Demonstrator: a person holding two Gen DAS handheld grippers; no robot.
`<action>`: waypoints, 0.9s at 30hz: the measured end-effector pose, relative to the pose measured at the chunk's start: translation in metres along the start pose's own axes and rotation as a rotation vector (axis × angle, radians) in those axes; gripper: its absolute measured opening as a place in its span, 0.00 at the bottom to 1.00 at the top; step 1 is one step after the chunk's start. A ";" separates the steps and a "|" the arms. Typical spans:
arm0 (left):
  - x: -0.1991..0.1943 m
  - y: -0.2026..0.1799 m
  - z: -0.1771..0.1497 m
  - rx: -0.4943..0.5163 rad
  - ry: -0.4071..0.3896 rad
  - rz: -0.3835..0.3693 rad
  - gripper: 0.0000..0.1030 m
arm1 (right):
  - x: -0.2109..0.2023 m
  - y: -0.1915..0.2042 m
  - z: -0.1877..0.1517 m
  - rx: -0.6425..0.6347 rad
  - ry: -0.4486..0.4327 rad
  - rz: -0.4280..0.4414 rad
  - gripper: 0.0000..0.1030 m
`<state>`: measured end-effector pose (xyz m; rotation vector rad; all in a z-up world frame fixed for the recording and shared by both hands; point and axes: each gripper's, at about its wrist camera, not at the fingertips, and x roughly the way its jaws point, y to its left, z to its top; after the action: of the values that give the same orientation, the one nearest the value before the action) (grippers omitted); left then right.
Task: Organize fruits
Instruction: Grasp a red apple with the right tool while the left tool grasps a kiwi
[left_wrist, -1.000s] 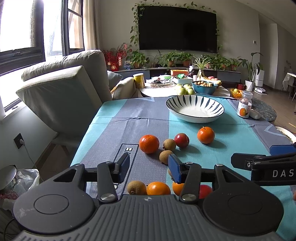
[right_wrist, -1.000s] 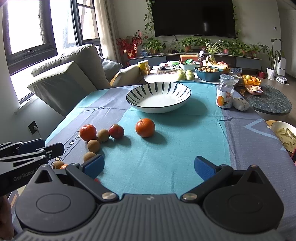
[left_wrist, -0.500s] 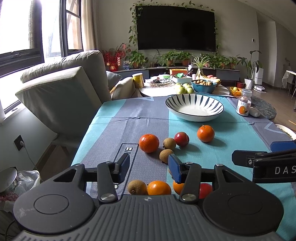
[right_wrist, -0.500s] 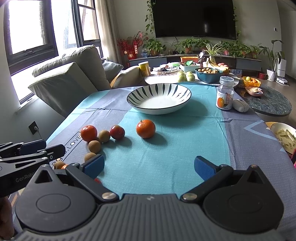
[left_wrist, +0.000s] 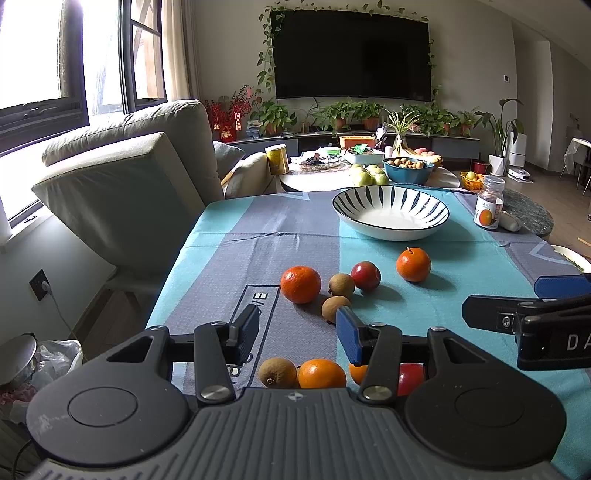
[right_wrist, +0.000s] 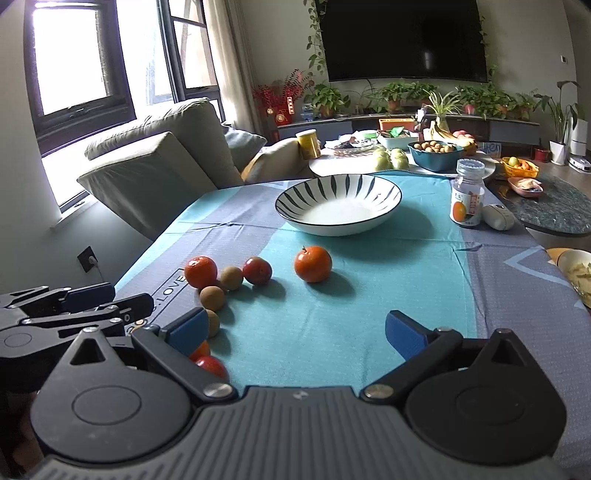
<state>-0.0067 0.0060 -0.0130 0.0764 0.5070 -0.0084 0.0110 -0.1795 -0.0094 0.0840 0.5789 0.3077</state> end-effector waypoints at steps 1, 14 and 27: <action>0.000 0.000 0.000 0.000 0.000 0.000 0.43 | 0.000 0.001 0.000 -0.003 0.000 0.000 0.77; -0.001 0.026 -0.016 -0.003 0.033 -0.007 0.43 | 0.008 0.014 -0.014 -0.085 0.084 0.159 0.76; 0.007 0.029 -0.026 0.018 0.076 -0.026 0.43 | 0.027 0.033 -0.027 -0.159 0.165 0.200 0.76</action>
<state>-0.0122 0.0369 -0.0374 0.0874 0.5841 -0.0359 0.0089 -0.1403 -0.0405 -0.0377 0.7087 0.5574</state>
